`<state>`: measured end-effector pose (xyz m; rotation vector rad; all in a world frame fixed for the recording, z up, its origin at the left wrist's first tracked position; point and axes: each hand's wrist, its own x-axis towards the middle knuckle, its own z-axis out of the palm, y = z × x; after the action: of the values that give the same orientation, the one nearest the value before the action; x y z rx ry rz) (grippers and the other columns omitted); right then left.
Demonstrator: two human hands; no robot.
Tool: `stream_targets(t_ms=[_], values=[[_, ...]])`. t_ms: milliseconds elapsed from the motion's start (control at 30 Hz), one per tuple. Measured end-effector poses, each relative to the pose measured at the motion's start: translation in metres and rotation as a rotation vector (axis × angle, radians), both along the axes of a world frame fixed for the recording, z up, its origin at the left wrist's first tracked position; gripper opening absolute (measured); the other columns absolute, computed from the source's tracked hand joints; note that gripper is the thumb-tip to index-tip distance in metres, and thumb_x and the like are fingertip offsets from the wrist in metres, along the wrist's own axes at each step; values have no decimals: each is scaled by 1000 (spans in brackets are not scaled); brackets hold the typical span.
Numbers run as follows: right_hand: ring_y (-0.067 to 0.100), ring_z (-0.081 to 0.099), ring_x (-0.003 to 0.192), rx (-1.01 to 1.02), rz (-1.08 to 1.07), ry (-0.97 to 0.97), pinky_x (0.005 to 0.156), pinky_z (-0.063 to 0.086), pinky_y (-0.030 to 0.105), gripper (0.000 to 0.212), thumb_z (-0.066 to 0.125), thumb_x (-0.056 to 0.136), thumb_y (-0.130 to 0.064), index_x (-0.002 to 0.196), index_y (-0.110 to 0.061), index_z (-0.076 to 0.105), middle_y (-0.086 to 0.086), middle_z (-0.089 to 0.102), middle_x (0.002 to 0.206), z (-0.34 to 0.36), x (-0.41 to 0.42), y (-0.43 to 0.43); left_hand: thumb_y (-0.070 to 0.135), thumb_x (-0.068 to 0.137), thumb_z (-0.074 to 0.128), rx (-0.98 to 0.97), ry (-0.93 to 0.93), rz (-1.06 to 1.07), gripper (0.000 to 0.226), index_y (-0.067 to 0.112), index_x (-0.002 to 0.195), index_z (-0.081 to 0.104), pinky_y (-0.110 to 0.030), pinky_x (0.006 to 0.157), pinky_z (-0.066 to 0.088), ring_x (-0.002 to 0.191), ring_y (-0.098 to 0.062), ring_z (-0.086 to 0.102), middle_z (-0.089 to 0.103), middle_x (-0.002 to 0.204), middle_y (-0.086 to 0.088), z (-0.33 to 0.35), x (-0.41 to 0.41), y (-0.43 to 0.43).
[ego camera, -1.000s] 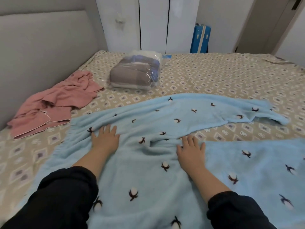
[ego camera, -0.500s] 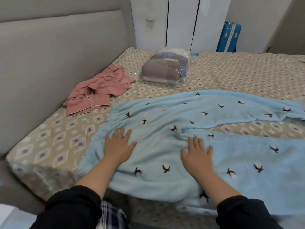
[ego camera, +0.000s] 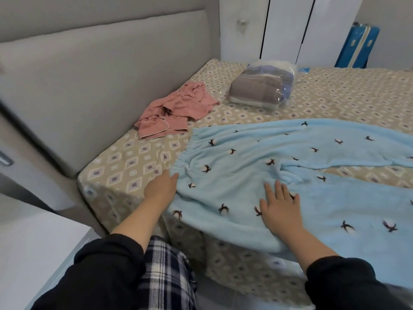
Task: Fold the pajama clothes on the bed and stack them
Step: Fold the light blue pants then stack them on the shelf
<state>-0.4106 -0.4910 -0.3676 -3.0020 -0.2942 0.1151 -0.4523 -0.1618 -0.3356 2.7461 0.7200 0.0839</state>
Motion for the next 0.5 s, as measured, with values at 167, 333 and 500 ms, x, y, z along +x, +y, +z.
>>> stream_targets(t_ms=[167,333,500], values=[[20,-3,148,30,6,-1,118,0,47,58,12,99,-45,154,-27,3,4,-6,162,5,-4,-3,51,100,33,215,76,-13,49,14,131,43,-36,73,41,105,-32,59,61,119,-12,7,-6,12],[20,-6,148,23,59,-2,119,0,47,60,21,100,-43,154,-21,9,6,-6,162,10,-9,-7,40,101,31,316,-34,-288,56,25,153,15,-47,112,25,141,-30,23,27,155,-8,14,21,-22],[19,-7,149,111,109,-223,117,-7,46,60,37,99,-31,153,-16,16,5,-3,161,35,14,1,49,102,18,219,183,-533,57,31,154,4,-49,117,-6,148,-22,-13,-5,162,0,-4,49,-62]])
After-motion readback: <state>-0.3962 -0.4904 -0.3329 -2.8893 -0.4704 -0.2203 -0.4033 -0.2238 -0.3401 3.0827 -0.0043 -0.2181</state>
